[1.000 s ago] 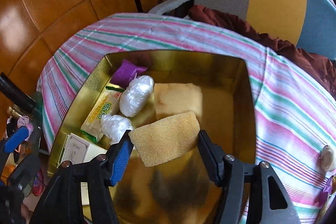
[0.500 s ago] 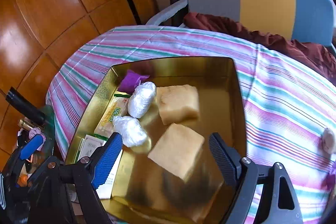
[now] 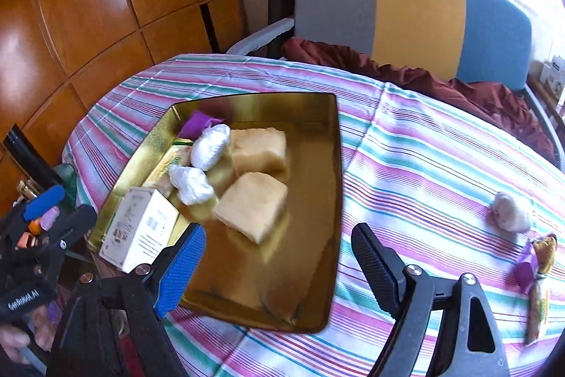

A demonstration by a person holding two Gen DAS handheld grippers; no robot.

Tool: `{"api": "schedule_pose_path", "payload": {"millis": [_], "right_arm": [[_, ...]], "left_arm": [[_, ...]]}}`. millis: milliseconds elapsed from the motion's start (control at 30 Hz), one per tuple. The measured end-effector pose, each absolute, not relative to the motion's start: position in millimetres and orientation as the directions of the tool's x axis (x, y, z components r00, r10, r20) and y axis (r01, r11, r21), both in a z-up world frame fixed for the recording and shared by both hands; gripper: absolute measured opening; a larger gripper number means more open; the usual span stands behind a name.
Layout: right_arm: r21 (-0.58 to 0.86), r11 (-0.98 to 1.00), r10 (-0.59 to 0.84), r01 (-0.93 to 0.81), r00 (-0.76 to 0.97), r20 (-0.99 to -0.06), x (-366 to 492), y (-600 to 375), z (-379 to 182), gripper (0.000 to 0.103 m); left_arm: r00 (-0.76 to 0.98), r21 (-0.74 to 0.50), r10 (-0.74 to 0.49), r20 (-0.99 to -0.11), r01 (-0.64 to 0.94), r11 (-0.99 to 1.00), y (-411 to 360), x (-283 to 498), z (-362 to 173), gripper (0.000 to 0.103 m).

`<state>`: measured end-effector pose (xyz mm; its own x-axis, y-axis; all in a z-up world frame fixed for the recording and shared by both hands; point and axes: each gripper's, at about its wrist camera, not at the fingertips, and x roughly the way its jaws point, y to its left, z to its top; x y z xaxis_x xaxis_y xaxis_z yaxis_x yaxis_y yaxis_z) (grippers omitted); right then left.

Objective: Organize objects
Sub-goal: 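Carry the yellow sponge into the gold tray and open the right tool, then move both tools back toward the remaining items on the table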

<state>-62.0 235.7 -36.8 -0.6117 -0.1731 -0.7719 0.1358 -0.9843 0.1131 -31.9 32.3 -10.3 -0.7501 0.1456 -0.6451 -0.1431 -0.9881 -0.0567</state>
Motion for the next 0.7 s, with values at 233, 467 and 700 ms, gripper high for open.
{"api": "schedule_pose_path", "payload": {"millis": [233, 467, 700], "right_arm": [[0.107, -0.992, -0.121, 0.060, -0.621, -0.775, -45, 278, -38, 0.086], [0.052, -0.996, 0.004, -0.072, -0.620, -0.785, -32, 342, -38, 0.086], [0.024, -0.959, 0.164, -0.283, -0.620, -0.767, -18, 440, -25, 0.086]], "left_arm": [[-0.748, -0.037, 0.159, -0.644, -0.177, -0.984, 46, -27, -7, 0.088], [-0.743, -0.016, 0.181, -0.645, -0.223, -0.975, 64, -25, -5, 0.088], [-0.730, 0.002, 0.213, -0.649, -0.282, -0.959, 89, -25, -4, 0.089]]}}
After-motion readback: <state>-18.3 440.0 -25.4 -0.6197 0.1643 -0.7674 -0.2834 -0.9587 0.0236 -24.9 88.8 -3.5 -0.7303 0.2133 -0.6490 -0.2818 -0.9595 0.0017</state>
